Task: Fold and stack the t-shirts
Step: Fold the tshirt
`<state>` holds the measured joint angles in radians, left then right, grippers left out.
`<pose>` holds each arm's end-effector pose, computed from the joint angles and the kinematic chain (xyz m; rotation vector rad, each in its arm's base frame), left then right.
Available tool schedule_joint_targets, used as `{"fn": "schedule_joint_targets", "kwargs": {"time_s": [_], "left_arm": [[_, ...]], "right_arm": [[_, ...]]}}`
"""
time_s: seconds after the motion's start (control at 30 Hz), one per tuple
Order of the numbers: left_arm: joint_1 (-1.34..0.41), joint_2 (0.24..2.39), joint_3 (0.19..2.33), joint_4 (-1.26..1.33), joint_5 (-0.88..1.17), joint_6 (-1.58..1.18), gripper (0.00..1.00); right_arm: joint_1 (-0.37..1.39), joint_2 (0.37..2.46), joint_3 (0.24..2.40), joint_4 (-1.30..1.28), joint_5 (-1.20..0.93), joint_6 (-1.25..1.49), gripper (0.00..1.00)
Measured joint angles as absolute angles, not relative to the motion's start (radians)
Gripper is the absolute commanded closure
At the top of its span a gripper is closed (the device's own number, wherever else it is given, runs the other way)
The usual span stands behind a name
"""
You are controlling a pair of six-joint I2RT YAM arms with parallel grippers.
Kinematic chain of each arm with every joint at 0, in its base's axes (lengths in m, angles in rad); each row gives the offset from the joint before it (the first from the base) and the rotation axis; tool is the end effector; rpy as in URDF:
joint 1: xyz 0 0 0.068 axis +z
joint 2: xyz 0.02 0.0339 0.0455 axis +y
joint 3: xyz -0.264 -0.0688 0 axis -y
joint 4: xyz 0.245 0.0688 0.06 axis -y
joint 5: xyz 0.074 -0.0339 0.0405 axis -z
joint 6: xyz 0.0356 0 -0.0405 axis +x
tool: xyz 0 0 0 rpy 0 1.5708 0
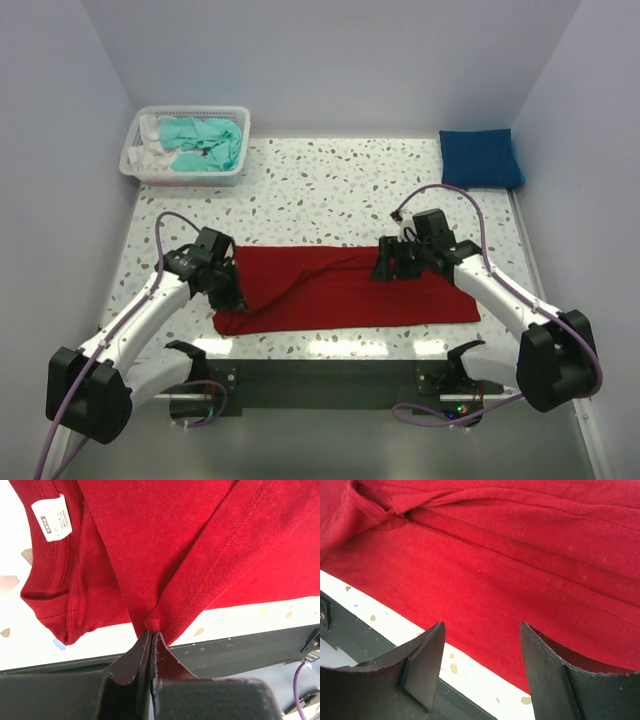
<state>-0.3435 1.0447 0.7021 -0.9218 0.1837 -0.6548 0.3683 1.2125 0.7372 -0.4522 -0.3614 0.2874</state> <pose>0.1590 -0.0638 0.2121 -0.4125 2.8972 -0.4529 0.2167 0.0971 0.2161 -0.2587 2.5465 0.7160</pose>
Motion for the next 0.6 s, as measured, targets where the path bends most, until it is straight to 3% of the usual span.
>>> {"fn": "schedule_joint_targets", "kwargs": {"time_s": [0.13,0.47,0.6], "left_arm": [[-0.345,1.041,0.667,-0.921,0.19,-0.655,0.9],[-0.348,1.037,0.663,-0.937,0.152,-0.67,0.36],[-0.348,1.009,0.725,-0.899,0.128,-0.673,0.38]], "right_arm": [[0.368,1.231,0.737,-0.445,-0.368,0.287,0.35],[0.373,1.318,0.757,-0.402,-0.471,0.288,0.27],[0.398,1.404,0.814,-0.348,-0.522,0.299,0.27]]}}
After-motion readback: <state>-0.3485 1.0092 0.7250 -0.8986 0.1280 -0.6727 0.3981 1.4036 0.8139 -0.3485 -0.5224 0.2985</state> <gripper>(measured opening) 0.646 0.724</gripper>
